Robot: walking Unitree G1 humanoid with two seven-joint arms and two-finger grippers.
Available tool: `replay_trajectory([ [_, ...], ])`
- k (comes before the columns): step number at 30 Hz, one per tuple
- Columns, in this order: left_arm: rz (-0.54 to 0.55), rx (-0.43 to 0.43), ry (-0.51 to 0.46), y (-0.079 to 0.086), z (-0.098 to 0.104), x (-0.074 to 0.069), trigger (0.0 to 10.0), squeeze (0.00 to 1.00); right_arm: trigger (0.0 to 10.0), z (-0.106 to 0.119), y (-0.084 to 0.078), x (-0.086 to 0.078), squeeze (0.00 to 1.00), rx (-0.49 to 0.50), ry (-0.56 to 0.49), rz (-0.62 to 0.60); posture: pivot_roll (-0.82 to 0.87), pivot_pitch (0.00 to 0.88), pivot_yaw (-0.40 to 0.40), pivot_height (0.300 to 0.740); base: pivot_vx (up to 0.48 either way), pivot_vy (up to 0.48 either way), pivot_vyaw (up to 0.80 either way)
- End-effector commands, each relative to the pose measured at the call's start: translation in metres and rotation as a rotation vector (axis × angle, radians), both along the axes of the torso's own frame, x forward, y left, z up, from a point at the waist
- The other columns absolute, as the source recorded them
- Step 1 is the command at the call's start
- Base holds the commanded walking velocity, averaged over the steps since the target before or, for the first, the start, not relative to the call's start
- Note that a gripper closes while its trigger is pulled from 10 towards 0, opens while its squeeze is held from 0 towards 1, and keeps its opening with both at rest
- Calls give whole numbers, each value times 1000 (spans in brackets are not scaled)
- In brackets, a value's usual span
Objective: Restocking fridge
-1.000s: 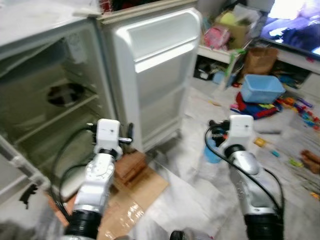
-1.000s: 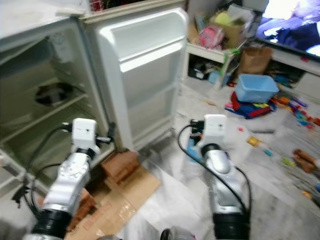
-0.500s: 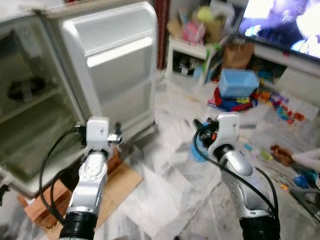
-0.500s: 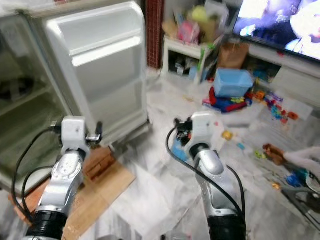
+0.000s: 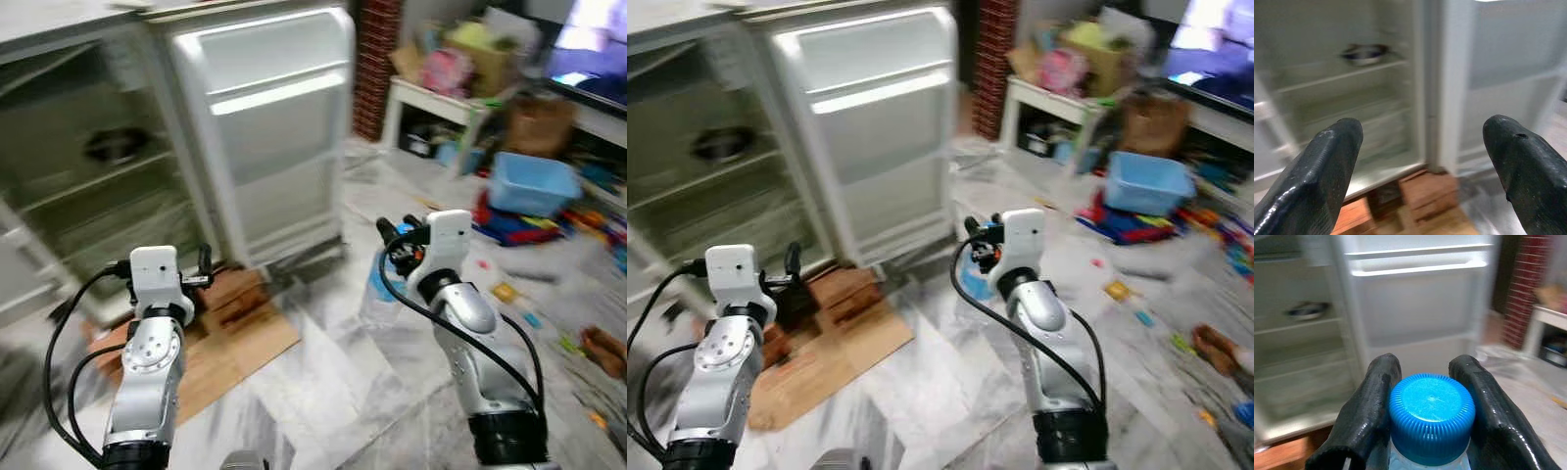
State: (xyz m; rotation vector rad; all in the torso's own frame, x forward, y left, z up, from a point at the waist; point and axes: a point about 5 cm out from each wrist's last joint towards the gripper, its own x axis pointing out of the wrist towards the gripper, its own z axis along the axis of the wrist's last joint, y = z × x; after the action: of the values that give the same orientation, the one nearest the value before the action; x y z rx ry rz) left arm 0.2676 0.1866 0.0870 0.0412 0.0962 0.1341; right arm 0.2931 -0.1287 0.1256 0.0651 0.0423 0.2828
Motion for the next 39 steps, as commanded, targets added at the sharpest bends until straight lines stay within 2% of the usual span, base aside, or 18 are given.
replay_trajectory([
  [1,-7,11,-12,-2,5,0,10000,0,10000,3,-3,3,0,4,-21,-7,4,0,1,740,0,0,800],
  [4,-7,47,-32,-1,7,0,10000,0,10000,5,-3,3,0,6,-28,-7,3,0,0,740,0,0,800],
  [7,-60,86,-58,-1,10,-3,10000,0,10000,7,-4,4,0,2,-40,-7,3,0,1,740,0,0,800],
  [8,-56,120,-65,1,9,-6,10000,0,10000,8,-6,4,0,8,-51,-19,2,0,1,740,0,0,800],
  [10,-102,105,-95,-1,10,-8,10000,0,10000,8,-10,4,0,23,-57,-45,2,0,1,740,0,0,0],
  [12,-97,143,-91,1,9,-11,10000,0,10000,9,-15,4,0,3,-69,-77,2,0,1,740,0,0,0],
  [16,-134,90,-60,1,5,-19,10000,0,10000,6,-27,1,0,-39,-70,-122,9,0,-5,740,0,0,0],
  [19,-201,88,-105,-2,9,-28,10000,0,10000,2,-44,-4,0,-85,-73,-201,15,0,-7,740,0,0,0],
  [20,-167,74,-85,0,8,-29,10000,0,10000,1,-46,-5,0,-84,-68,-205,17,0,-7,740,0,0,0],
  [23,-92,58,-40,5,3,-30,10000,0,10000,-3,-46,-6,0,-88,-50,-205,14,0,-4,740,0,0,0],
  [24,-115,40,-48,3,4,-29,10000,0,10000,-3,-45,-5,0,-115,-48,-206,14,0,-3,740,0,0,0],
  [26,-167,65,-85,-1,9,-26,10000,0,10000,-2,-40,-3,0,-194,-85,-185,15,0,-1,740,0,0,0],
  [27,-193,78,-101,-2,11,-25,10000,0,10000,-1,-37,-2,0,-182,-93,-158,15,0,0,740,0,0,0],
  [29,-176,90,-102,-3,12,-23,10000,0,10000,-1,-34,-2,0,-131,-80,-140,13,0,1,740,0,0,0],
  [30,-167,82,-97,-4,12,-20,10000,0,10000,0,-34,0,0,-101,-96,-192,12,0,2,740,251,0,0],
  [32,-170,73,-95,-5,13,-18,10000,0,10000,1,-36,2,0,-118,-112,-229,12,0,2,740,251,0,0],
  [37,-190,77,-99,-9,15,-16,10000,0,10000,3,-31,1,0,-43,-91,-141,7,0,1,740,314,0,0],
  [39,-188,80,-95,-10,15,-15,10000,0,10000,4,-31,0,0,-57,-101,-136,8,0,0,740,428,0,0],
])
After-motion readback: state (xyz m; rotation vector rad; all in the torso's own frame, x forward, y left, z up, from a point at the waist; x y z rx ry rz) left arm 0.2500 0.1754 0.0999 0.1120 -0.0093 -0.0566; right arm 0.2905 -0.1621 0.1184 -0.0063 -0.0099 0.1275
